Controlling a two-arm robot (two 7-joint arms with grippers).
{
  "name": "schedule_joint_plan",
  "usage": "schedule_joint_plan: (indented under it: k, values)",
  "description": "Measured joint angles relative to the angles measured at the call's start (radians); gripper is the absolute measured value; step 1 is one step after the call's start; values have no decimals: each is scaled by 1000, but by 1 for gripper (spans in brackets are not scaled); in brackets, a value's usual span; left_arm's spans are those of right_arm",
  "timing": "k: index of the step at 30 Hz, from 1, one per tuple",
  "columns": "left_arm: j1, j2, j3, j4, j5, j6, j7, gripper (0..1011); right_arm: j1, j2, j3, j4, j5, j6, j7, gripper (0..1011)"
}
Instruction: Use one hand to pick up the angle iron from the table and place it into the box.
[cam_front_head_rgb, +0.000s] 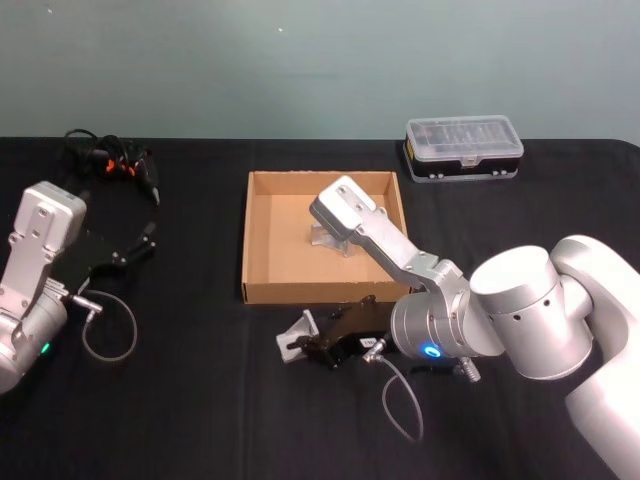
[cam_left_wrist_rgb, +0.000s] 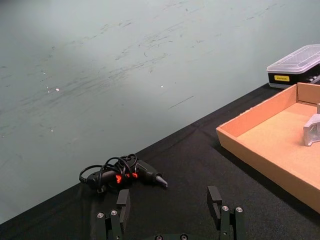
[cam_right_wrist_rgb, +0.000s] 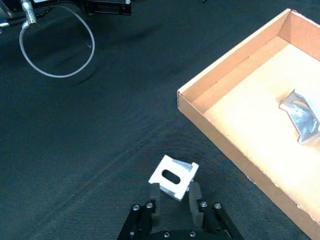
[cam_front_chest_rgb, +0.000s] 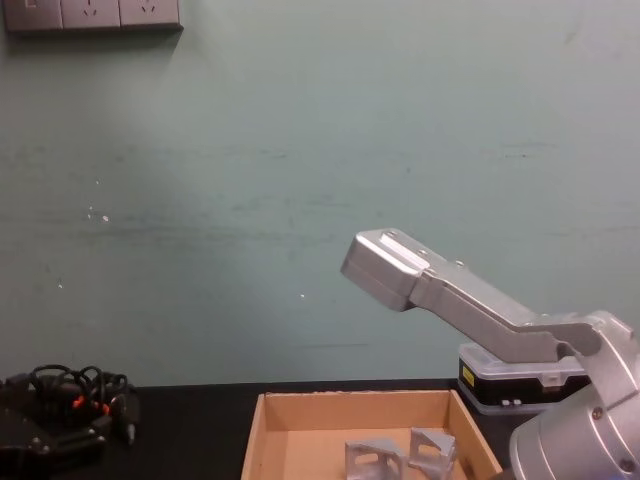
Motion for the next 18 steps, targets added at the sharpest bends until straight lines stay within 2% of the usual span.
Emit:
schedule_joint_plan:
  k: [2,7,11,18]
  values:
    - [0,0,0,0,0,0,0,1011,0,0,0,0,0,0,0,330]
    - [0,0,0,0,0,0,0,1011,0,0,0,0,1,0,0,149]
    - [0,0,0,0,0,0,0,1011,0,0,0,0,1,0,0,64]
    - [0,0,0,0,0,0,0,1011,0,0,0,0,1,0,1,58]
